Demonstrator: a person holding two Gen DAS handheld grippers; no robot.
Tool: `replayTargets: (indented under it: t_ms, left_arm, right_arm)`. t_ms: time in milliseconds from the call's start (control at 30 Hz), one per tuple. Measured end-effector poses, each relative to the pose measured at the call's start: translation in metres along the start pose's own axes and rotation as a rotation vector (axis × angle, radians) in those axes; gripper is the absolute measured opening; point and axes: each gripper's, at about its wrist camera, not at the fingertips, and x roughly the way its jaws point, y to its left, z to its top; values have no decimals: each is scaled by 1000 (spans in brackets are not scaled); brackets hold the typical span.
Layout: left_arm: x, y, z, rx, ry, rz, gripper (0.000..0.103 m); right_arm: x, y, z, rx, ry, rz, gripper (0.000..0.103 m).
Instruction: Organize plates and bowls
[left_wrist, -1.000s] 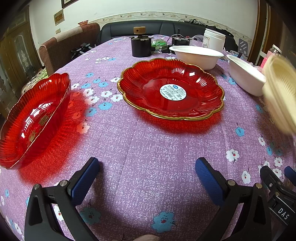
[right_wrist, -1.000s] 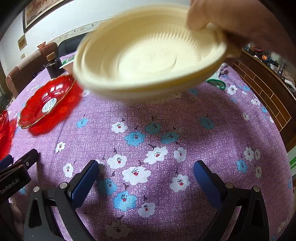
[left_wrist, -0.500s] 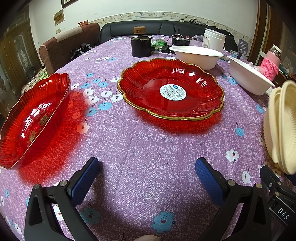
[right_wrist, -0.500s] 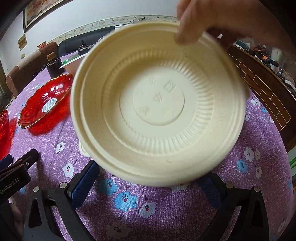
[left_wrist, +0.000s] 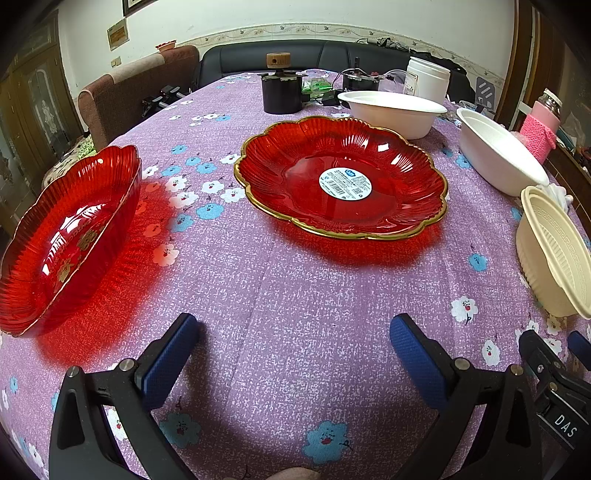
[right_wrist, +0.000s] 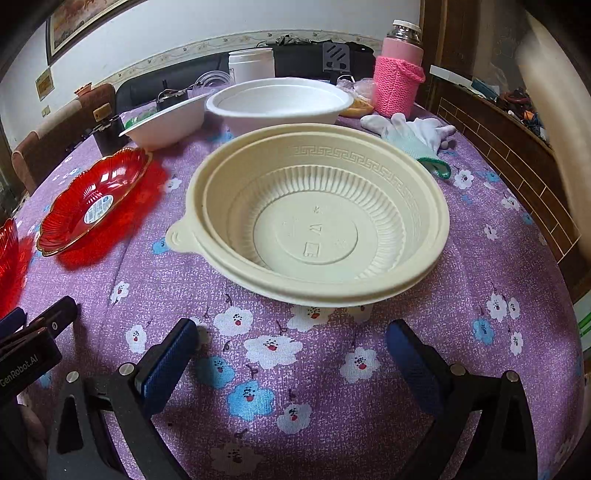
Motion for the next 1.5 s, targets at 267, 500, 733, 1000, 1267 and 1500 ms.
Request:
replayTargets:
  t_ms: [267, 500, 733, 1000, 1267, 1500]
  left_arm:
    - [0, 0, 0, 0, 0, 0, 103]
    - [0, 0, 0, 0, 0, -1, 103]
    - [0, 0, 0, 0, 0, 0, 103]
    - [-1, -1, -1, -5, 0, 5, 103]
    - [-14, 1, -17, 55, 37, -42, 103]
    - [-13, -1, -17, 52, 32, -34, 103]
  right_arm:
    - [0, 0, 0, 0, 0, 0, 102]
    - [0, 0, 0, 0, 0, 0, 102]
    - [0, 1, 0, 0, 0, 0, 102]
    - [0, 1, 0, 0, 0, 0, 102]
    - [-1, 3, -1, 7, 1, -13, 102]
    - [0, 2, -1, 11, 1, -8, 102]
